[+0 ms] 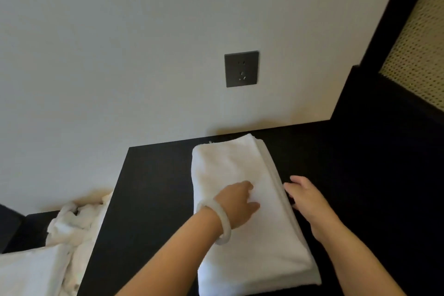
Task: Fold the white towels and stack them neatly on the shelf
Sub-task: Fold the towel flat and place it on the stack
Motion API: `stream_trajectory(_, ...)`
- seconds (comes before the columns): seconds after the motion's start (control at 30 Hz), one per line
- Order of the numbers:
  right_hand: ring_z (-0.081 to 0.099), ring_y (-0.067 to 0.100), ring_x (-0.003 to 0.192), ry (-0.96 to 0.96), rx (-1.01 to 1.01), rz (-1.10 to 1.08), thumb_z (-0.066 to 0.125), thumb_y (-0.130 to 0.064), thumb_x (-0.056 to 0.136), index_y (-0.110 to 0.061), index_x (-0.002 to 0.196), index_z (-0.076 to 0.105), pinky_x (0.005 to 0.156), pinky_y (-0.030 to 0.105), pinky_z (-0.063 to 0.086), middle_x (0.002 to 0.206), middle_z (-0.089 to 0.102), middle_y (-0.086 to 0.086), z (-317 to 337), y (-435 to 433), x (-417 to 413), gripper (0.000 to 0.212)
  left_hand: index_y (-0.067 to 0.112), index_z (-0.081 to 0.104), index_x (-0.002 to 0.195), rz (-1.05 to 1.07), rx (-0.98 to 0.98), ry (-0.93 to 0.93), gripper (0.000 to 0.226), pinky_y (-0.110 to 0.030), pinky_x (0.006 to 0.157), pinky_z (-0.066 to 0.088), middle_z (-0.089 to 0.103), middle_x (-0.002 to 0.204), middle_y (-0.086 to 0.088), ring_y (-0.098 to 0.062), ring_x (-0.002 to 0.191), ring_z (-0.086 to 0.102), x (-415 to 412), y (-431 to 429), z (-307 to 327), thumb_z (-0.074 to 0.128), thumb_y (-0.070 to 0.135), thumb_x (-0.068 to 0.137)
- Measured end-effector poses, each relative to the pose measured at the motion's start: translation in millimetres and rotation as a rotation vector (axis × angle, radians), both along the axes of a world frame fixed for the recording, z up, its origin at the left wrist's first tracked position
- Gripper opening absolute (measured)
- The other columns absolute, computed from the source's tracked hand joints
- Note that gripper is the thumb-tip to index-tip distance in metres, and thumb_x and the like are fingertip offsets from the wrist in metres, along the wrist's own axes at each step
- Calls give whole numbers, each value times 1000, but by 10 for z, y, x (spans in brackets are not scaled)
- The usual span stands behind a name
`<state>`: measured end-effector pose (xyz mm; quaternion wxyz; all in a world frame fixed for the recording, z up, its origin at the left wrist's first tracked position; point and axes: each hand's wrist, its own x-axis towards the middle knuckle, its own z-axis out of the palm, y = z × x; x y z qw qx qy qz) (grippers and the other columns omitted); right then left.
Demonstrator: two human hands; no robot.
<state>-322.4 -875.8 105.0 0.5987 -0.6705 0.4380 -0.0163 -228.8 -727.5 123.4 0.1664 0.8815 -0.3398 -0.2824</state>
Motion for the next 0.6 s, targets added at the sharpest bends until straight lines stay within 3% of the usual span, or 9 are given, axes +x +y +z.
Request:
stream_trajectory(0.1,54,21,113,134,-76,204,60,-21,94,-21,148,37,88,34,44,137,52,4,-61,51,89,58,27,29,151,-232,130,-295,62,-38,111,30,31,150,4,-22,135,32,101,199,-217,55,39,95)
stream_trajectory(0.27,61,21,95,188,-397,374,54,-6,91,-15,120,61,86,37,53,106,63,3,-203,112,397,32,30,18,154,-281,157,-383,65,-38,110,26,26,150,5,-23,132,30,8,382,-298,43,49,97)
stream_trajectory(0.4,60,17,105,153,-472,683,55,-7,93,-25,128,59,87,31,49,117,64,-2,-100,186,747,40,26,21,153,-198,216,-365,64,-40,110,29,31,146,1,-24,128,35,-105,551,-214,40,51,98)
stream_trajectory(0.6,54,10,124,17,-524,1287,54,2,92,-26,133,60,108,29,40,132,61,-7,23,620,1205,51,20,41,145,-41,121,-257,50,-36,107,37,44,134,1,-23,118,43,-276,848,-198,45,39,100)
